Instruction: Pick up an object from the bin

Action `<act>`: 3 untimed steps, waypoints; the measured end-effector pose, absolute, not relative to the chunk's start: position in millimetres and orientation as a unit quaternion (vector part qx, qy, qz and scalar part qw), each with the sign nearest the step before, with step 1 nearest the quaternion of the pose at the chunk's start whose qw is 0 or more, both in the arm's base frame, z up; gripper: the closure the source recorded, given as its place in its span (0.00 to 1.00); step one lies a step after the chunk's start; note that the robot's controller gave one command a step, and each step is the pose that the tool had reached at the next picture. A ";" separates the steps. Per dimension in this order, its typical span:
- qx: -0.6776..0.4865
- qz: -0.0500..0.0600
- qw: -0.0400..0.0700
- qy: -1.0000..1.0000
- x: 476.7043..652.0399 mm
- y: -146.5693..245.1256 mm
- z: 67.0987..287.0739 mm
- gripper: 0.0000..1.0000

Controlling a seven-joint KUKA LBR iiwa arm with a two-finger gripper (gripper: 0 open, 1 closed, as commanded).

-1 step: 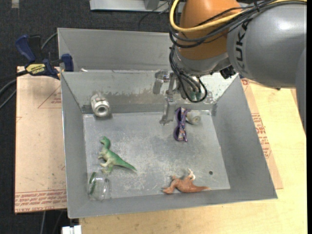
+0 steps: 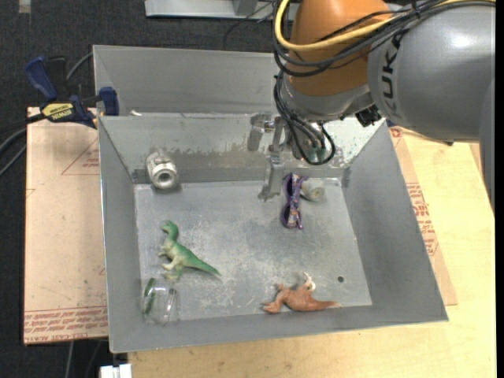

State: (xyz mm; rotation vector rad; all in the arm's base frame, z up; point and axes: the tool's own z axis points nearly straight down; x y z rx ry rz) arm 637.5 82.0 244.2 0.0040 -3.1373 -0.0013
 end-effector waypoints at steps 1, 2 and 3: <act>-0.036 -0.001 0.001 -0.999 622.2 118.8 260.4 0.00; 0.054 0.001 0.005 -0.999 610.0 17.5 172.2 0.00; 0.020 -0.002 0.002 -1.000 590.3 60.8 272.6 0.00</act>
Offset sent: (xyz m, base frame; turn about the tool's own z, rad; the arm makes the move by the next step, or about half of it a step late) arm -0.0263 -0.0585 -0.0674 -0.1150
